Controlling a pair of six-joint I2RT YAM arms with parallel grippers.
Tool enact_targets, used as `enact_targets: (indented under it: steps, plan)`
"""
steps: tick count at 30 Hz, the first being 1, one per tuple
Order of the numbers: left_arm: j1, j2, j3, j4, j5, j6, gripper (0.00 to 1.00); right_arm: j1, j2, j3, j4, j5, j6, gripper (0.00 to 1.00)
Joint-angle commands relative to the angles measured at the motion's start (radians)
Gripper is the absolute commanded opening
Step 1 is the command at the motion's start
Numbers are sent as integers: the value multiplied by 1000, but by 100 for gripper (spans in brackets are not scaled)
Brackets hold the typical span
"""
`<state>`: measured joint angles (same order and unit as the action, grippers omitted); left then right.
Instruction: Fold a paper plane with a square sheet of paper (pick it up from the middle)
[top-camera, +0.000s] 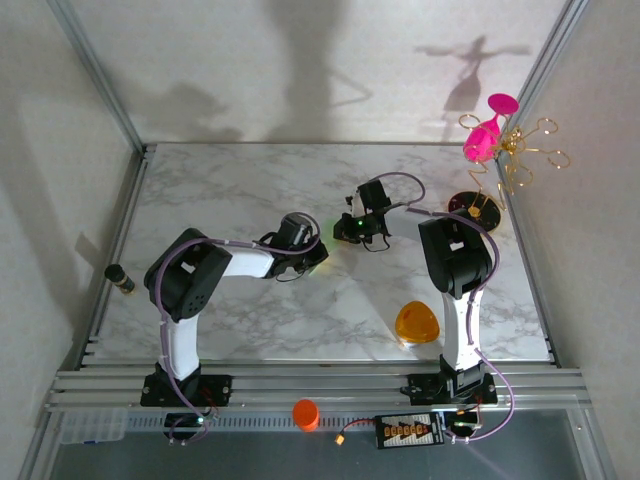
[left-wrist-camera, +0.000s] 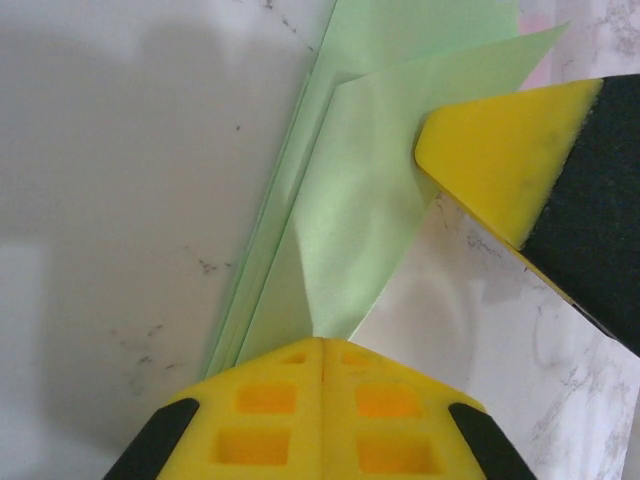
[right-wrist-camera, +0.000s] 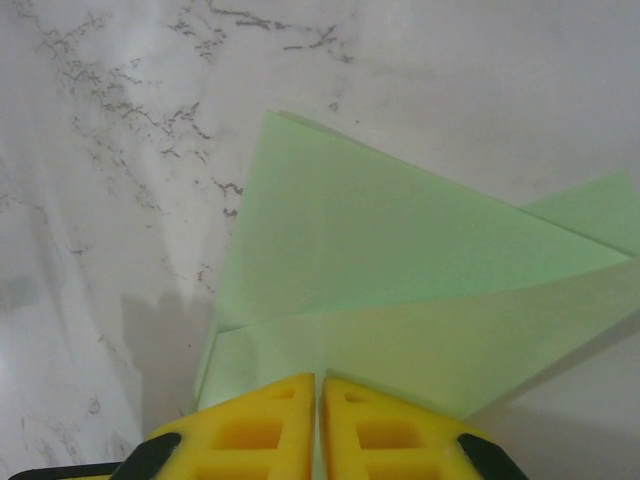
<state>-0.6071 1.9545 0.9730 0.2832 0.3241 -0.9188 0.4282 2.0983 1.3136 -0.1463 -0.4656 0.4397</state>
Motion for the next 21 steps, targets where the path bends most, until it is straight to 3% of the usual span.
enact_targets:
  steps: [1, 5, 14, 21]
  plan:
    - [4, 15, -70, -140, -69, -2, 0, -31, 33, 5, -6, 9, -58, 14]
    - [7, 13, -86, -142, -71, 2, 0, -69, 66, 44, 13, -35, -82, 14]
    - [8, 14, -95, -146, -68, 14, 0, -154, 126, 135, -22, 112, -17, 14]
    - [8, 11, -84, -144, -65, 19, 0, -181, 110, 158, 0, 133, 5, 14]
